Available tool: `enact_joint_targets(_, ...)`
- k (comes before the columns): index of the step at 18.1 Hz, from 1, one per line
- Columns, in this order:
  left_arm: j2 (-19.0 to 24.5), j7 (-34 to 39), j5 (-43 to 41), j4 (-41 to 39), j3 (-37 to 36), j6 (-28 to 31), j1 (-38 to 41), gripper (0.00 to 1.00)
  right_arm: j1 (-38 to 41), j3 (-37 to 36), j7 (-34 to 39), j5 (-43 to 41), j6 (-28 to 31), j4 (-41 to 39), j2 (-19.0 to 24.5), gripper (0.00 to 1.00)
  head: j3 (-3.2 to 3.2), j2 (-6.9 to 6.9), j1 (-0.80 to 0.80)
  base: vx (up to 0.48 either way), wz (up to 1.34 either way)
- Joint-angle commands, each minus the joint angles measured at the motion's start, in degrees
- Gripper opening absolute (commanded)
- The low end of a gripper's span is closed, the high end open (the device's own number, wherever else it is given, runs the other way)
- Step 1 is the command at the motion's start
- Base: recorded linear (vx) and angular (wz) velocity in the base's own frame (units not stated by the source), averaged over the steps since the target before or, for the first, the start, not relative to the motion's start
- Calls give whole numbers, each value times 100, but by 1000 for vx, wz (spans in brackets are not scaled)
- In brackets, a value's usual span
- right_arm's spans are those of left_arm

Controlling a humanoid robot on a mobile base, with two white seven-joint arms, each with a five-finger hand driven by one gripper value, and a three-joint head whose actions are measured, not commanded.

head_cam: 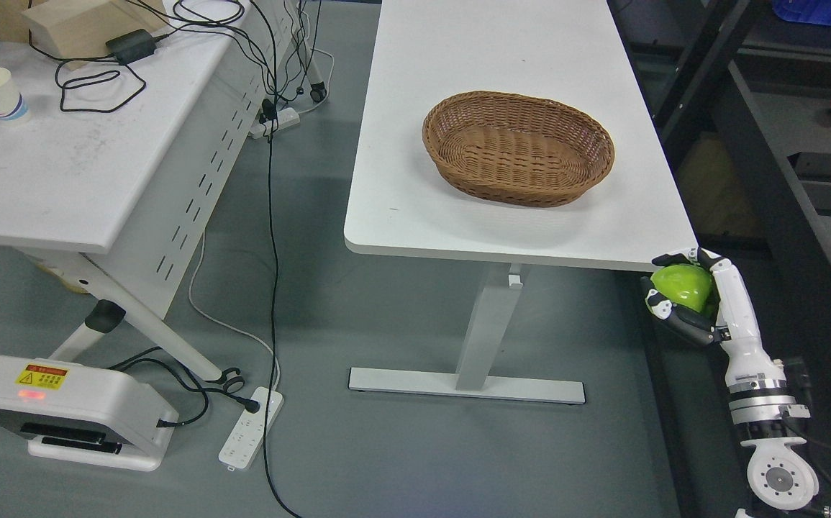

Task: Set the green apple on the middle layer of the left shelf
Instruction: 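Hold the green apple in the right hand while driving to the shelf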

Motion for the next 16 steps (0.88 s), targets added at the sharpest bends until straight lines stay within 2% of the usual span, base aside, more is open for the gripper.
enact_joint_targets(1,100,5,0,0,0,-3,0,100,-44,12,-2,-1,0,-1,20,5,0,0,0,-218,-29)
enact_joint_targets(16,100,-4,0,0,0,-3,0,100,-17,12,-2,8,-9,-1,20,5,0,0,0,-224,-209)
